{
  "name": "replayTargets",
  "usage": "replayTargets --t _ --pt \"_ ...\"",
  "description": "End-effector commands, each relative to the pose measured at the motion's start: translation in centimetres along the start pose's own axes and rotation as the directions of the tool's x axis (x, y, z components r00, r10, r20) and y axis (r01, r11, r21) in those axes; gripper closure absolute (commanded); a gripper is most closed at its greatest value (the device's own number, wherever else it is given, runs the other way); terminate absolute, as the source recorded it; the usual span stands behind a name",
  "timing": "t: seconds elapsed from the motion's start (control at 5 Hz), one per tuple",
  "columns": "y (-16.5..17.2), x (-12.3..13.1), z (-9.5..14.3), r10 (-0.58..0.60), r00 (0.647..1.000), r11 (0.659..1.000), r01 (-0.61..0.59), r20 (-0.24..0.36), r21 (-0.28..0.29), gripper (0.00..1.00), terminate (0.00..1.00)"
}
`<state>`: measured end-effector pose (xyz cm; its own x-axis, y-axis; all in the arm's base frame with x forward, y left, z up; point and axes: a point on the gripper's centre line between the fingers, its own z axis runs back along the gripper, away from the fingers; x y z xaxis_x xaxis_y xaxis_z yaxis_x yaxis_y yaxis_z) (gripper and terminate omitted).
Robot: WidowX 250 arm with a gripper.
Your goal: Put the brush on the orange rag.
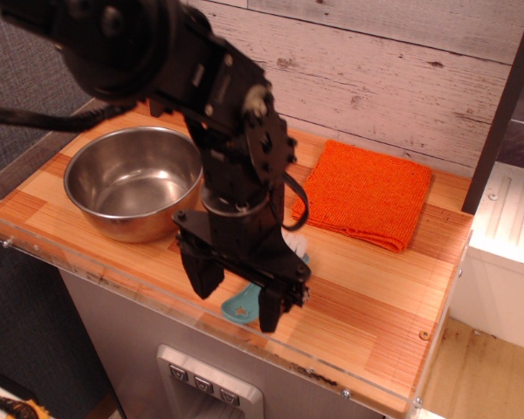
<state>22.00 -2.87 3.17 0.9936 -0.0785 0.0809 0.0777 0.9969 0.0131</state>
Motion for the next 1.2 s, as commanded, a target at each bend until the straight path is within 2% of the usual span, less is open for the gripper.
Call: replayTargets --t 0.0,0.4,0.6,1.0 --pt "0.4 0.6 -1.1 -0.002 1.0 1.0 0.002 -0.004 0.031 0.0 0.0" --pt "0.8 0.9 -1.9 -0.004 1.0 0.999 0.005 -0.029 0.034 0.0 0.0" --pt "1.0 0.8 -1.9 -0.019 0.999 1.0 0.02 -0.027 0.022 1.0 0.0" --pt "1.4 0.7 -1.7 -0.031 0.999 0.999 0.032 -0.04 0.021 1.0 0.0"
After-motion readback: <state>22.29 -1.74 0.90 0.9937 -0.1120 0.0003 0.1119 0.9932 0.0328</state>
